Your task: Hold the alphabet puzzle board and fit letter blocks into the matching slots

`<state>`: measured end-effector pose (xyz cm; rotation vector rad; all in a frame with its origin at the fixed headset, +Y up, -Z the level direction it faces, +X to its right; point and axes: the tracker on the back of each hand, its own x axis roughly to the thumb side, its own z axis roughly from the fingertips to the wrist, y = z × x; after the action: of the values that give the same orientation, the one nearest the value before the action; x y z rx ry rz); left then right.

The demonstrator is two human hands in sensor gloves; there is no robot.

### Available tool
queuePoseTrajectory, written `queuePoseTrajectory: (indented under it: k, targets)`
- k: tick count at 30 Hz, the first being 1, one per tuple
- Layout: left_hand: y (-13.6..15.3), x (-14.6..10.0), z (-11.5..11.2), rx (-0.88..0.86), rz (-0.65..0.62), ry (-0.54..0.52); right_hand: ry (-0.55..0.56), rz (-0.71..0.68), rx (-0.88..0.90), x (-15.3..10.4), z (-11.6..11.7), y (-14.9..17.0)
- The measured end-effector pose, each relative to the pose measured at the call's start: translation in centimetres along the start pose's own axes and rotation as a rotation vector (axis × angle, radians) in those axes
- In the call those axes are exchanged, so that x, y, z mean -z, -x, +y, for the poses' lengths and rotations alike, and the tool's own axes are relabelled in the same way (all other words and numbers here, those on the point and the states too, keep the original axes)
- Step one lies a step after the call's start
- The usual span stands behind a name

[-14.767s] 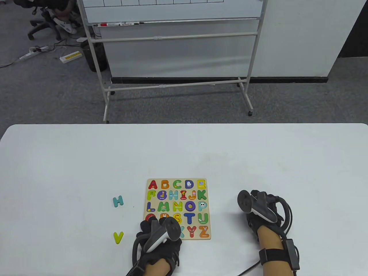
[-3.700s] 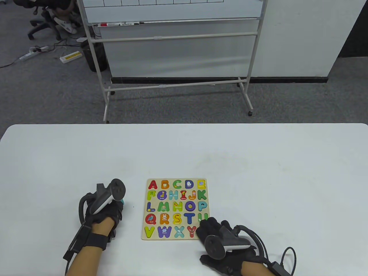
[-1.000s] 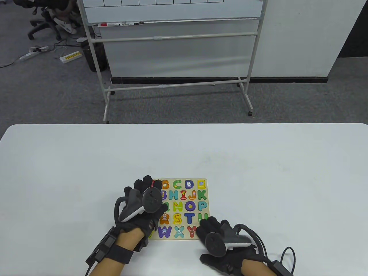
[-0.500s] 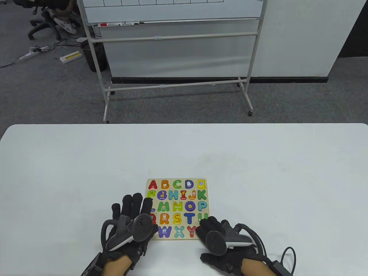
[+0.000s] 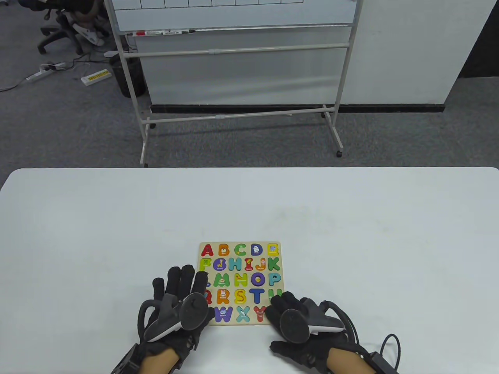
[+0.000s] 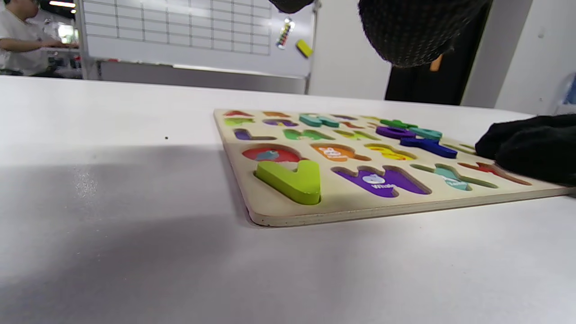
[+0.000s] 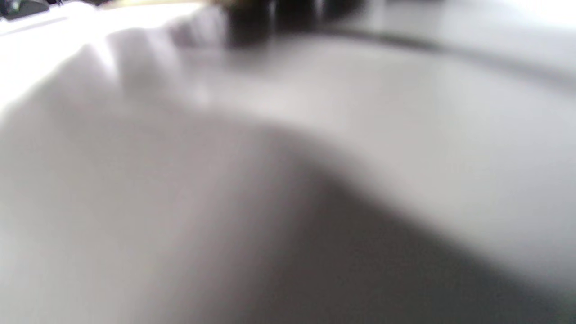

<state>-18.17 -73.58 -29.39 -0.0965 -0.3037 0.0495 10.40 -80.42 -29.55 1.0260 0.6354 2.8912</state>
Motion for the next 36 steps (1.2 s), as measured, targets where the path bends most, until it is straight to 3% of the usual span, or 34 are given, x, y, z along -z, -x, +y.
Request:
queuePoseTrajectory:
  k: [6, 16, 22, 36]
  targets:
    - [-0.3, 0.0, 0.0, 0.002, -0.010, -0.002, 0.182, 0.013, 0.079, -1.5, -2.1, 0.8]
    - [0.2, 0.0, 0.2, -0.003, 0.012, -0.007, 0.401, 0.241, 0.138, -5.2, -4.8, 5.4]
    - [0.0, -0.1, 0.3, 0.009, 0.004, -0.006, 0.418, 0.310, 0.178, -5.8, -4.8, 6.9]
    - [0.0, -0.1, 0.3, 0.040, 0.003, -0.001, 0.377, 0.315, 0.115, -5.4, -4.3, 6.3]
